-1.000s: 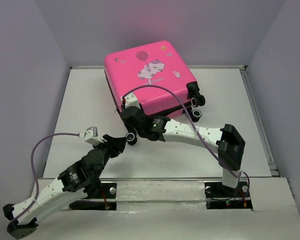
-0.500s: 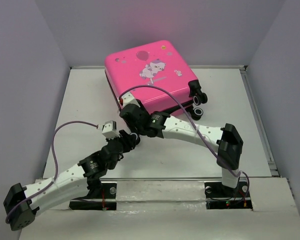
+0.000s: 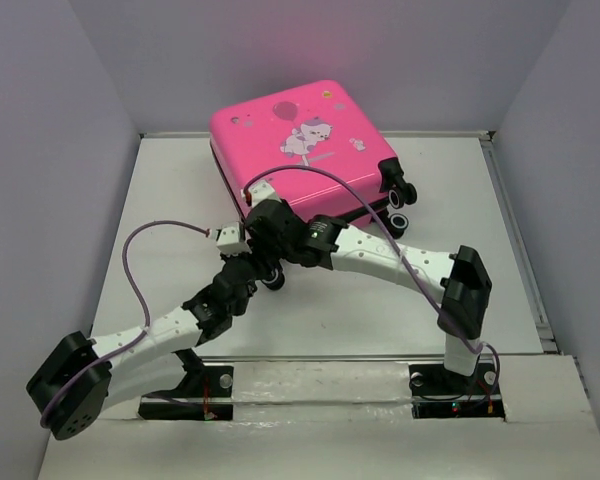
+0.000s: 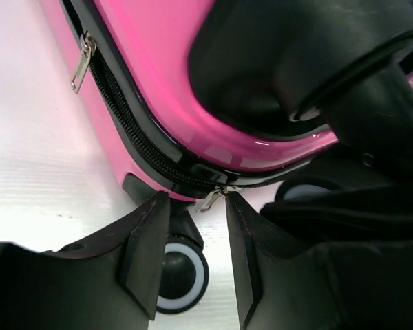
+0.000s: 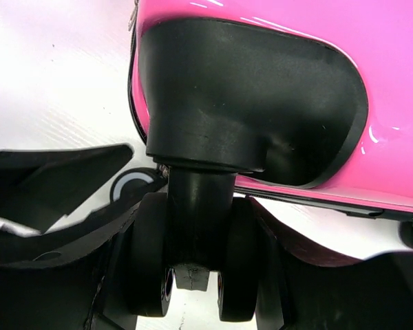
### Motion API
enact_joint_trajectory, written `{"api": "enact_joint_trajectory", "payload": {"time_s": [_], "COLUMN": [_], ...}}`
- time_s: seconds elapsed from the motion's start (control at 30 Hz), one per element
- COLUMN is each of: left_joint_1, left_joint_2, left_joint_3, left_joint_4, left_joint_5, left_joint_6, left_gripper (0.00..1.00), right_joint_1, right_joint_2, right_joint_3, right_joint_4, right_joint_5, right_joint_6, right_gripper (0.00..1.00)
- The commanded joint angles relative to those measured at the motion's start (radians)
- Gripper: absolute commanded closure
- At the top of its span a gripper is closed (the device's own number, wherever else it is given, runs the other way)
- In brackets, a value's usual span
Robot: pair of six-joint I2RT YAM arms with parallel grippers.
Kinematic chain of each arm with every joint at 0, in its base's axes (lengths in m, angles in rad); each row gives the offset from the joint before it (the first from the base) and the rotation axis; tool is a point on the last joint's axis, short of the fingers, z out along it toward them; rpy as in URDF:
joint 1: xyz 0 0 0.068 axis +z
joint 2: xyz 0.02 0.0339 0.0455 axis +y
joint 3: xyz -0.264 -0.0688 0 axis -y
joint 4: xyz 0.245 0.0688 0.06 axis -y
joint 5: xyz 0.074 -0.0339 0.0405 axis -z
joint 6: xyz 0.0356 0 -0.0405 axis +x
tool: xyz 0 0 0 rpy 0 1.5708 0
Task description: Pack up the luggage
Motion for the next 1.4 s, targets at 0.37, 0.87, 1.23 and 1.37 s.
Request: {"api": "enact_joint_trajectory", "payload": {"time_s": [0.37, 0.87, 1.23, 1.37], "left_joint_1": [0.042, 0.042, 0.045, 0.051], "left_joint_2": [0.154, 0.207, 0.234, 0.186], "left_joint_3": [0.053, 0.026, 0.049, 0.049], "left_joint_4": [0.4, 0.451, 0.442, 0.338], "left_joint_5": [0.174, 0.274, 0.121, 0.07], "left_joint_6": [0.087, 0.117, 0.115, 0.121], "left_gripper": [0.62, 0.57, 0.94, 0.94], "right_joint_1": [0.026, 0.026, 0.026, 0.026], "right_joint_2": [-0.172, -0.176, -0.213, -0.254], "right_joint_3": [-0.036, -0.057, -0.113, -0.189], "right_joint_4": [0.207, 0.235, 0.273, 0.278], "right_joint_5": [-0.239, -0.222, -0.235, -0.16], "right_joint_6": [-0.01, -0.013, -0.006, 0.0], "right_gripper": [0.93, 0.93, 0.93, 0.93]}}
